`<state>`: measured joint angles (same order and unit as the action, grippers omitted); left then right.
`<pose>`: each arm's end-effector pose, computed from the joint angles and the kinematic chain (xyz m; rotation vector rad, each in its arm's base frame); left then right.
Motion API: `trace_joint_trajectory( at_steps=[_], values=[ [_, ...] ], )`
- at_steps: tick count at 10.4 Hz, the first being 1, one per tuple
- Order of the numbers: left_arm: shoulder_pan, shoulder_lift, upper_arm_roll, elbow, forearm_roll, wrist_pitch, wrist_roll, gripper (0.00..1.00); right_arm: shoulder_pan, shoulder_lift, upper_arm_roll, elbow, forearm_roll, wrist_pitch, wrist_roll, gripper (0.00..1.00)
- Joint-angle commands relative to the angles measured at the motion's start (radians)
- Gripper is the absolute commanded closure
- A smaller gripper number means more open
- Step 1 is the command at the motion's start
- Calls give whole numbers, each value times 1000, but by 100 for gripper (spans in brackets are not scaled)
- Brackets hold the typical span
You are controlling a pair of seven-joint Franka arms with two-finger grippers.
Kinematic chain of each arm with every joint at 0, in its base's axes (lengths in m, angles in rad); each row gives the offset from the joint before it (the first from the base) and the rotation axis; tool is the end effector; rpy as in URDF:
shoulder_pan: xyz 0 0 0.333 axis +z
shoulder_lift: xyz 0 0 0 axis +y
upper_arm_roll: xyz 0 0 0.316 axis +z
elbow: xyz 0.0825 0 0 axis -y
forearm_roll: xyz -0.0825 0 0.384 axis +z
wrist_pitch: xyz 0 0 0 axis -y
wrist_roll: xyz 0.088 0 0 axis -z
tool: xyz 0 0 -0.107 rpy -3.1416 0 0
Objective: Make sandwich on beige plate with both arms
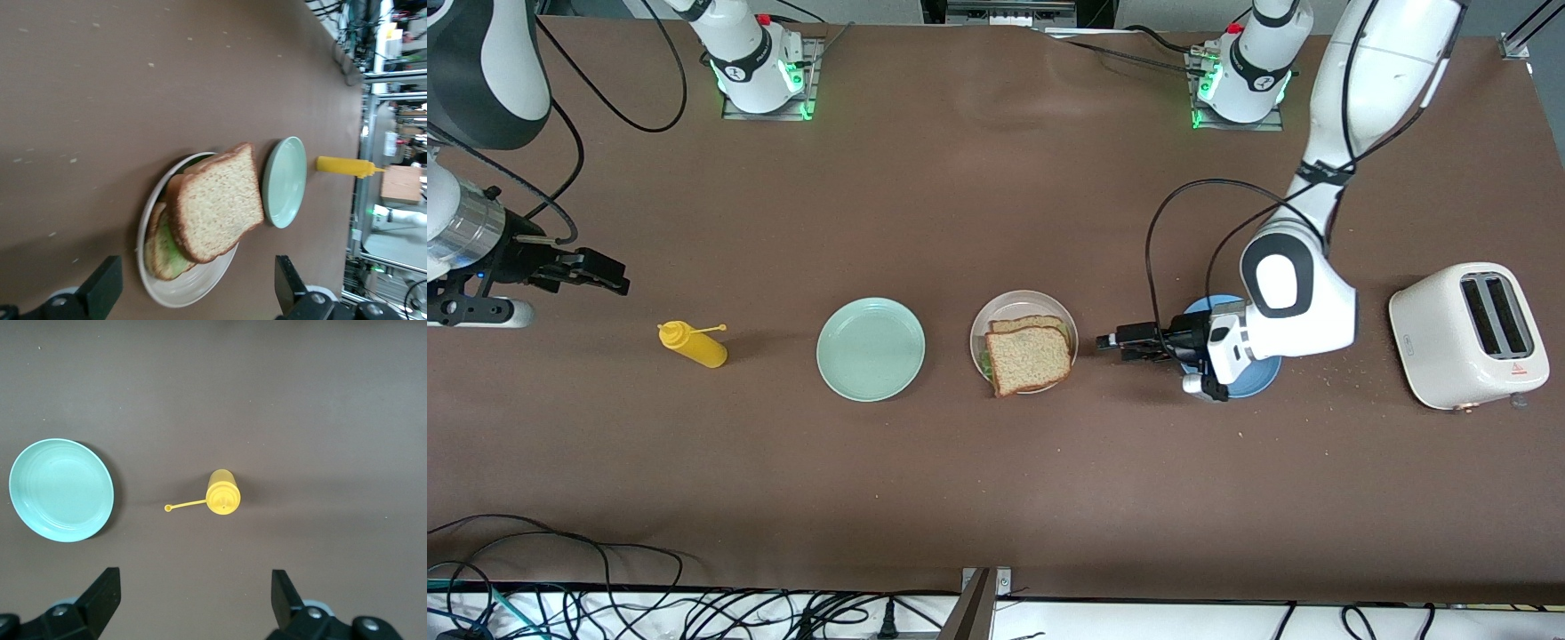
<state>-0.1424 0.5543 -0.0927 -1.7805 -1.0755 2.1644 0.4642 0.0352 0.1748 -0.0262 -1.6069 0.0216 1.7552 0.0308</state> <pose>0.6294 -0.1814 0.2498 2.2592 0.0413 -0.0715 0.6140 0.0086 0.5209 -3.1250 0.0402 0.0418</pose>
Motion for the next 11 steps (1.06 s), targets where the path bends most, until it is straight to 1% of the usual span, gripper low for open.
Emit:
trace_joint_trajectory(
  at_steps=[1,2,3,4,6,7,9,10,11],
  values=[
    [10,-63,-1,-16,196,-38,-198,0,0,12,-11,27,4,-25,8,0],
    [14,-92,-1,-20,300,-55,-291,0,-1,11,-18,27,3,-28,8,0],
    [21,-108,-1,-16,447,-107,-397,0,-1,12,-33,25,3,-36,8,0],
    [44,-126,-2,-7,571,-167,-457,0,-1,11,-56,25,1,-36,8,0],
    [85,-151,1,-7,711,-263,-467,0,-1,14,-98,25,1,-36,5,0],
    [105,-161,1,-7,791,-287,-470,0,-1,14,-107,25,3,-36,6,0],
    [125,-178,2,-7,932,-328,-492,0,-1,14,-109,25,3,-36,9,0],
    [136,-203,1,-7,997,-348,-522,0,-3,14,-109,25,4,-36,8,0],
    [136,-224,1,-7,1031,-371,-570,0,-4,14,-109,25,4,-36,8,0]
  ],
)
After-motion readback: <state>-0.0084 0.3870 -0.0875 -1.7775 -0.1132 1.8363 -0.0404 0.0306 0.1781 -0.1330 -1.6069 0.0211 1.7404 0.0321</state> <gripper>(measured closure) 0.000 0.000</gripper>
